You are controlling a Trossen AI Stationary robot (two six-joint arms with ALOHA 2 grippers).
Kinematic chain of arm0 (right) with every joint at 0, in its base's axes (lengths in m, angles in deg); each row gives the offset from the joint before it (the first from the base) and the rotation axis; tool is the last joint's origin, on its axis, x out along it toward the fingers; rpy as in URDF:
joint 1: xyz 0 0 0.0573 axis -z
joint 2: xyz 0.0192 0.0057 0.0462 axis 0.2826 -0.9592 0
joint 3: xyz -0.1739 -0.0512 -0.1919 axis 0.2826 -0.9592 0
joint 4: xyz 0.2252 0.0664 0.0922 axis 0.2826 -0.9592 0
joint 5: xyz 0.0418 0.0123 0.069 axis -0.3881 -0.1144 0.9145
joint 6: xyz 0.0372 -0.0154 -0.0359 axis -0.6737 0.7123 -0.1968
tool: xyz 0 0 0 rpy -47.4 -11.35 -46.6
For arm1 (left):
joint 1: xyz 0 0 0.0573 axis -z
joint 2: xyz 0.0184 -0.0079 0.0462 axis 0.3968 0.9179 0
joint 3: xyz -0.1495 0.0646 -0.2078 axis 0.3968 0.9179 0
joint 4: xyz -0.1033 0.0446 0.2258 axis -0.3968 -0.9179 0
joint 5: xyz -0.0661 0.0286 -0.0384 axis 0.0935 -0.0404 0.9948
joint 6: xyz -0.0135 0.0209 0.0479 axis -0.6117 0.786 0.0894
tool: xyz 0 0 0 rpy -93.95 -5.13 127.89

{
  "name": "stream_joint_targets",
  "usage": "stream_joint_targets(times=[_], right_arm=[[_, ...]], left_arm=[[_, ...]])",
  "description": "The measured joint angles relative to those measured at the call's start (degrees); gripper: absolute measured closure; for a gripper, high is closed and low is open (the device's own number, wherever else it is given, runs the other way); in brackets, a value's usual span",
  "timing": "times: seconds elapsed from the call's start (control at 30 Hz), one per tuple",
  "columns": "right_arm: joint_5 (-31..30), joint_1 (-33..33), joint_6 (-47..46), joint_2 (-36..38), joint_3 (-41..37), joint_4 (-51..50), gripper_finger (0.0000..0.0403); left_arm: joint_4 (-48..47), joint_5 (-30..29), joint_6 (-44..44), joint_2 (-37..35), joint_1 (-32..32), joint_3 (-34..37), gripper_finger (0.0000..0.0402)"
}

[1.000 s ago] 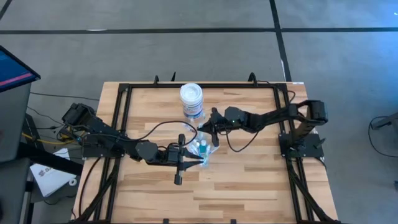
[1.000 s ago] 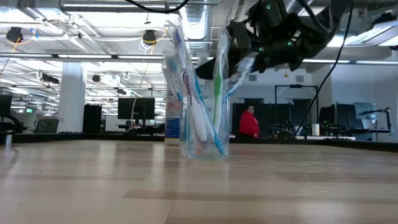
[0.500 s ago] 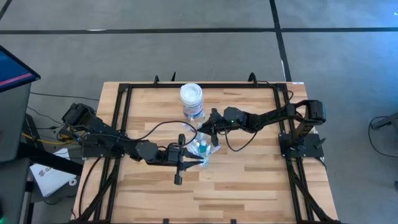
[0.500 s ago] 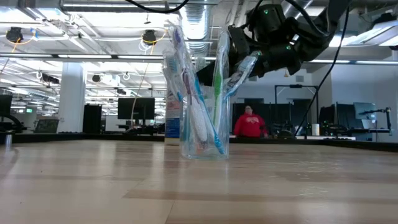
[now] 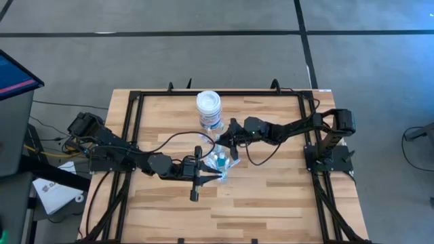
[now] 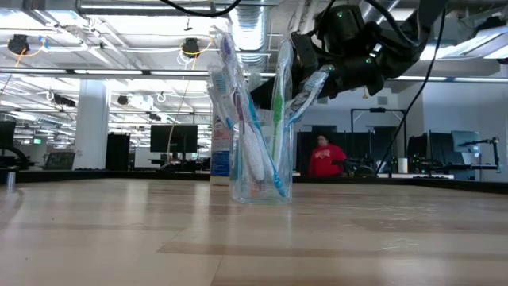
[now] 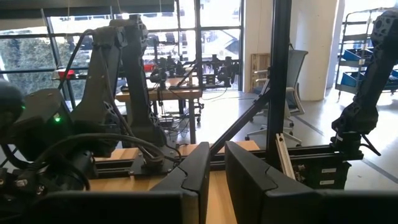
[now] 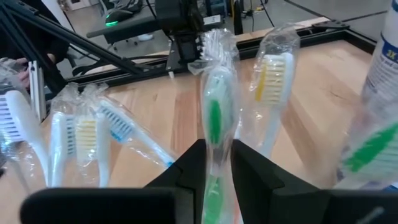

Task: Pick & Place toothbrushing station
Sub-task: Put the green toothbrush into the Transparent organizer

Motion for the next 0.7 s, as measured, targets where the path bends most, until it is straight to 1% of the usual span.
stream_joint_targets(times=[0.27, 0.53, 0.7], right_arm=[[1.2, 0.0, 0.9, 0.0, 0.0, 1.3, 0.0337], [1.3, 0.0, 2.9, 5.1, 0.1, 0.2, 0.0337], [1.3, 0.0, 3.0, 8.1, 0.1, -3.1, 0.0336]], left_arm=[[0.0, 0.0, 0.0, 0.0, 0.0, 0.0, 0.0357], [0.0, 0.0, 0.0, 0.0, 0.0, 0.0, 0.0357], [0.0, 0.0, 0.0, 0.0, 0.0, 0.0, 0.0357]])
